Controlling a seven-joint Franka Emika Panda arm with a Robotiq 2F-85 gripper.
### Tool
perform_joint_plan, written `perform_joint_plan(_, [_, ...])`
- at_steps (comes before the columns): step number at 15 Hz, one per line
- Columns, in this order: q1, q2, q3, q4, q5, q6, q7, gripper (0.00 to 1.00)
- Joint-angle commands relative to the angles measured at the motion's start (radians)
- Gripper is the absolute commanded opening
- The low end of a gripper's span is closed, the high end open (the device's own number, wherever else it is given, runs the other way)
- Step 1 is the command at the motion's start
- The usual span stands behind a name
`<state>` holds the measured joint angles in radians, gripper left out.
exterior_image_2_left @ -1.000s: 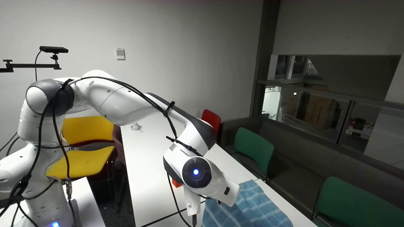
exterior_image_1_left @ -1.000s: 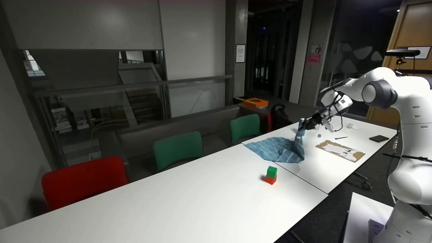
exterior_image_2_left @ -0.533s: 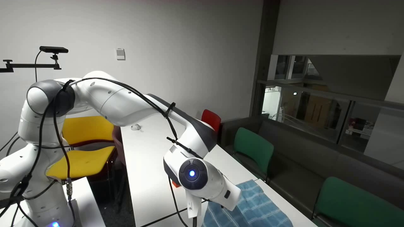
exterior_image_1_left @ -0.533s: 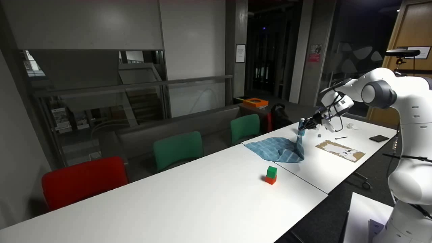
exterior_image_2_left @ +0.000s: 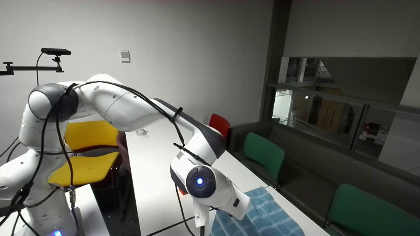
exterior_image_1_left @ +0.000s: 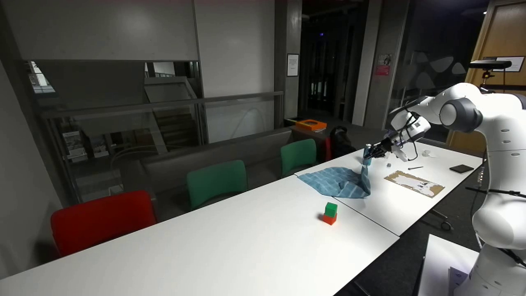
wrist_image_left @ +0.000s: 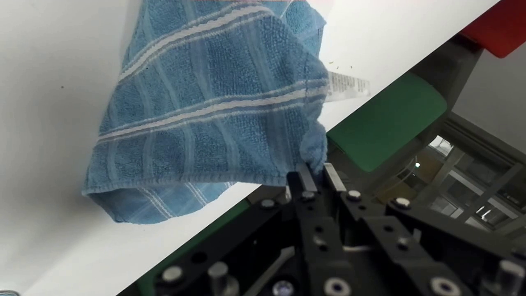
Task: Fold the blue towel around the yellow block
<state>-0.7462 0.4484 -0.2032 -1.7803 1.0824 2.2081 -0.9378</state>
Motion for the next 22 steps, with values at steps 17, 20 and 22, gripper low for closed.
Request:
perform_joint_plan(17, [0.143,-0.014,-0.028,0.000,-0.055,0.235,0.139,0.02])
perform_joint_plan(20, [0.177,-0.011,-0.033,0.000,-0.114,0.286,0.193,0.02])
perform_joint_plan(22, [0.193,-0.010,-0.036,-0.003,-0.164,0.317,0.233,0.02])
